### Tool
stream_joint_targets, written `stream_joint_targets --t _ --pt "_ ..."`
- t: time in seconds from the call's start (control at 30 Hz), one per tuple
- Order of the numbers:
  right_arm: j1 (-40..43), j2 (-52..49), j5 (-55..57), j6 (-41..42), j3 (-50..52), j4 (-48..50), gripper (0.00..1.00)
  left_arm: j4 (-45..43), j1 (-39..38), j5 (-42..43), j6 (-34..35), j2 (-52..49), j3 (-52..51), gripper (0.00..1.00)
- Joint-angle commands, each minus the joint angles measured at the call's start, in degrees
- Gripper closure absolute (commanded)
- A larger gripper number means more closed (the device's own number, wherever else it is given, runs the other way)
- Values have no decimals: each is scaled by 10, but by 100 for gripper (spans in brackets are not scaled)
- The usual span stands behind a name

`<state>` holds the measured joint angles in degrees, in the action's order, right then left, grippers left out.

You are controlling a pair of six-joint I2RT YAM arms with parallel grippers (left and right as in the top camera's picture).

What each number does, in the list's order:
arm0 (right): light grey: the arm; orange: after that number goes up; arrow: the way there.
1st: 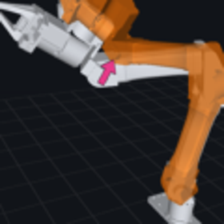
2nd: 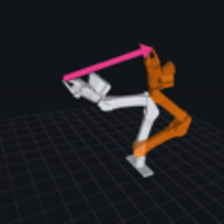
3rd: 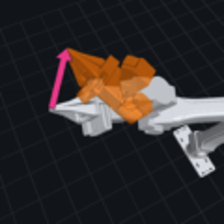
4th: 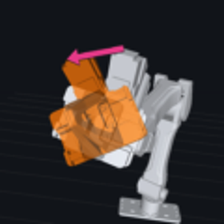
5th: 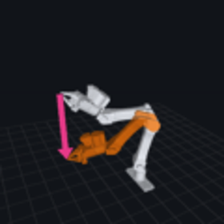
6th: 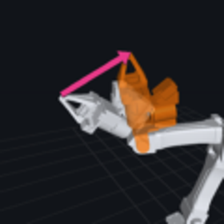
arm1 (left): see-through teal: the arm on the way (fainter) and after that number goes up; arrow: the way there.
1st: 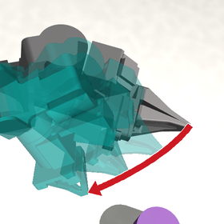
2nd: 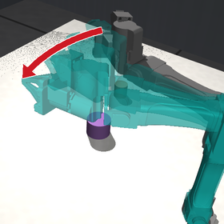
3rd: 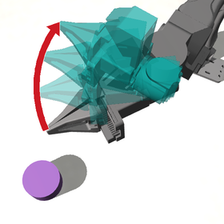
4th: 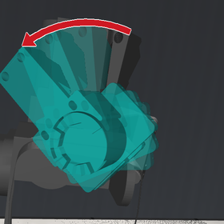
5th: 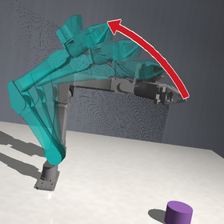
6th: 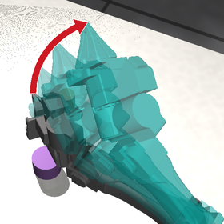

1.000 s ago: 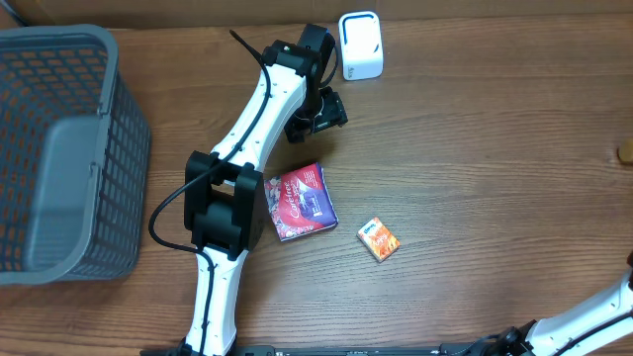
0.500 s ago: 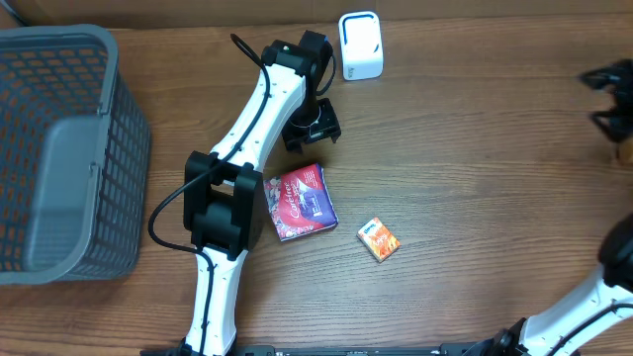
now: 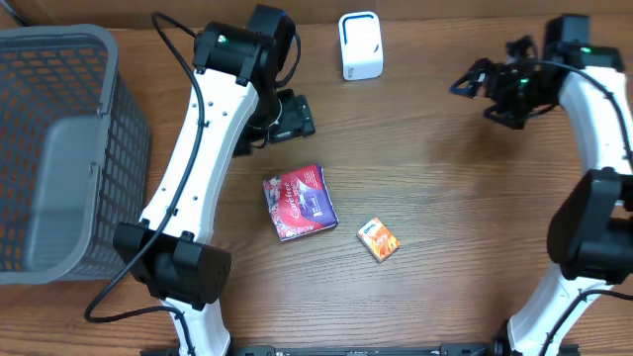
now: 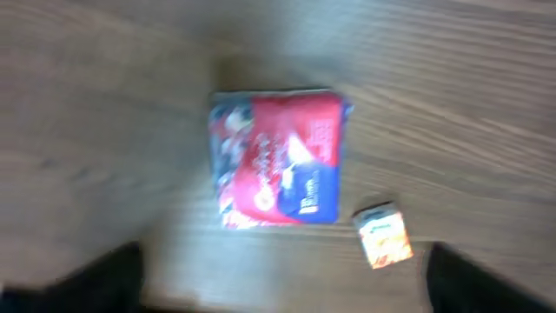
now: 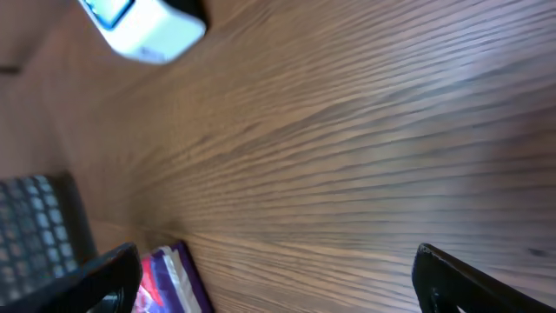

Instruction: Scan the item barcode

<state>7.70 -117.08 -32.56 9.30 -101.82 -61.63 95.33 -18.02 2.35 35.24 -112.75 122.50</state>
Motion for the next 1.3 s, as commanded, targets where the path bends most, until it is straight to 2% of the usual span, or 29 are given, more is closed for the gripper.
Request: stream_joint_targets --t 0.0,0.27,0.47,0.77,1.03,1.27 --pt "-47 21 32 -8 -1 0 0 15 7 -27 3 -7 -10 0" --pt "-126 20 66 -8 18 26 0 8 8 -13 2 -7 -78 0" --pt "-150 19 70 -6 43 37 0 -26 8 17 -55 -7 -170 0" --pt "-153 19 70 -6 44 37 0 -152 25 42 -73 -7 -309 9" --pt "-153 19 70 -6 44 46 0 -274 66 147 -202 -7 -406 14" --pt "-153 19 70 -6 44 58 0 -388 64 279 -261 -8 -479 20"
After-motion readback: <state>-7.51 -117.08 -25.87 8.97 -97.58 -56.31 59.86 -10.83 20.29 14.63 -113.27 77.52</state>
